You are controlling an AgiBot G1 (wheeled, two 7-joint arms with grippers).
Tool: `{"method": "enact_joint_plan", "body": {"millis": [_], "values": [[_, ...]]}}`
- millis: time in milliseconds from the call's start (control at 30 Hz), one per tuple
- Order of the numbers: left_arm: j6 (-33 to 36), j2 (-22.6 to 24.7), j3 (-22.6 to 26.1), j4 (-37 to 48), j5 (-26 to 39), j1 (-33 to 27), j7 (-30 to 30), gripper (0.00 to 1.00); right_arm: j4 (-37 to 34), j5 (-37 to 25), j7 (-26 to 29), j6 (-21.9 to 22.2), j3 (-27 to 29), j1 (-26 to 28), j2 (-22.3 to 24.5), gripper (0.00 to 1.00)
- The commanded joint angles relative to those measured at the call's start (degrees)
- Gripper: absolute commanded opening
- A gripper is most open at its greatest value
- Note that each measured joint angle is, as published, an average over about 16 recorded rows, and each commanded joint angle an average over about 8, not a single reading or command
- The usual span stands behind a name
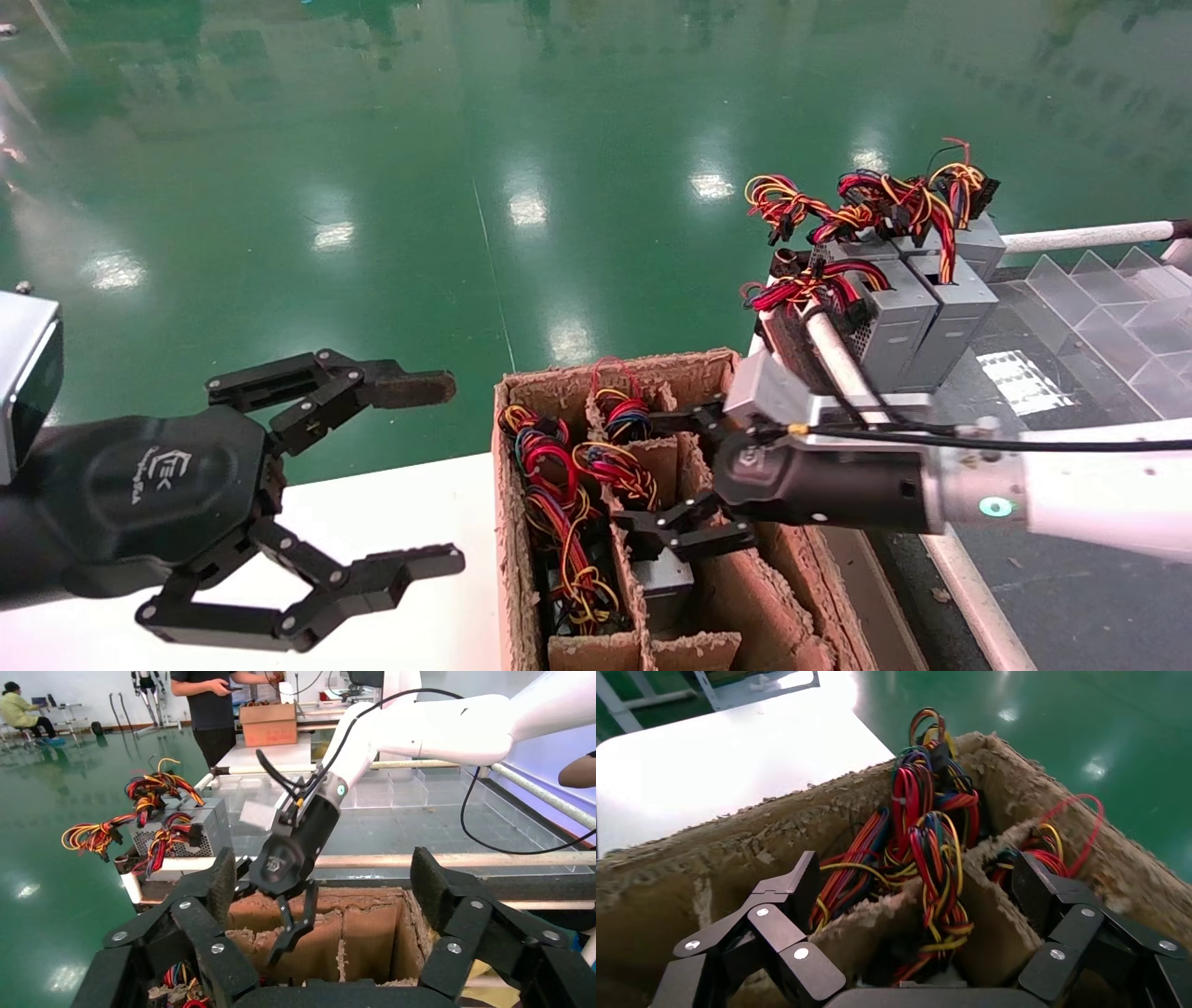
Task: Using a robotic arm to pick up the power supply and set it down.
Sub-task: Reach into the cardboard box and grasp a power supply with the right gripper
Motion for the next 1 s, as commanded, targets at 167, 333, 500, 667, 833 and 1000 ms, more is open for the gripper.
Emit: {"method": "enact_joint_plan", "body": {"millis": [167, 333, 500, 667, 833, 1000], "values": [[0.0, 0.0, 0.0, 0.0, 0.0, 0.0, 0.0, 1.0, -3.48, -0.86, -6.1, 0.77, -0.15, 0.45, -2.5, 0.0], [0.0, 0.0, 0.0, 0.0, 0.0, 0.0, 0.0, 1.0, -4.25, -1.25, -9.46, 1.41, -0.03, 0.06, -2.97, 0.0], [0.0, 0.0, 0.0, 0.0, 0.0, 0.0, 0.0, 1.0, -4.29, -1.31, -11.77, 1.49, 0.07, -0.64, -2.96, 0.0], [0.0, 0.0, 0.0, 0.0, 0.0, 0.0, 0.0, 1.0, -3.66, -1.53, -13.8, 1.8, 0.1, -1.46, -2.97, 0.0], [0.0, 0.0, 0.0, 0.0, 0.0, 0.0, 0.0, 1.0, -2.38, -1.9, -15.83, 3.17, 0.26, -2.55, -3.13, 0.0], [0.0, 0.0, 0.01, 0.0, 0.0, 0.0, 0.0, 1.0, -1.11, -2.56, -17.44, 5.34, 0.4, -3.73, -3.44, 0.0]]}}
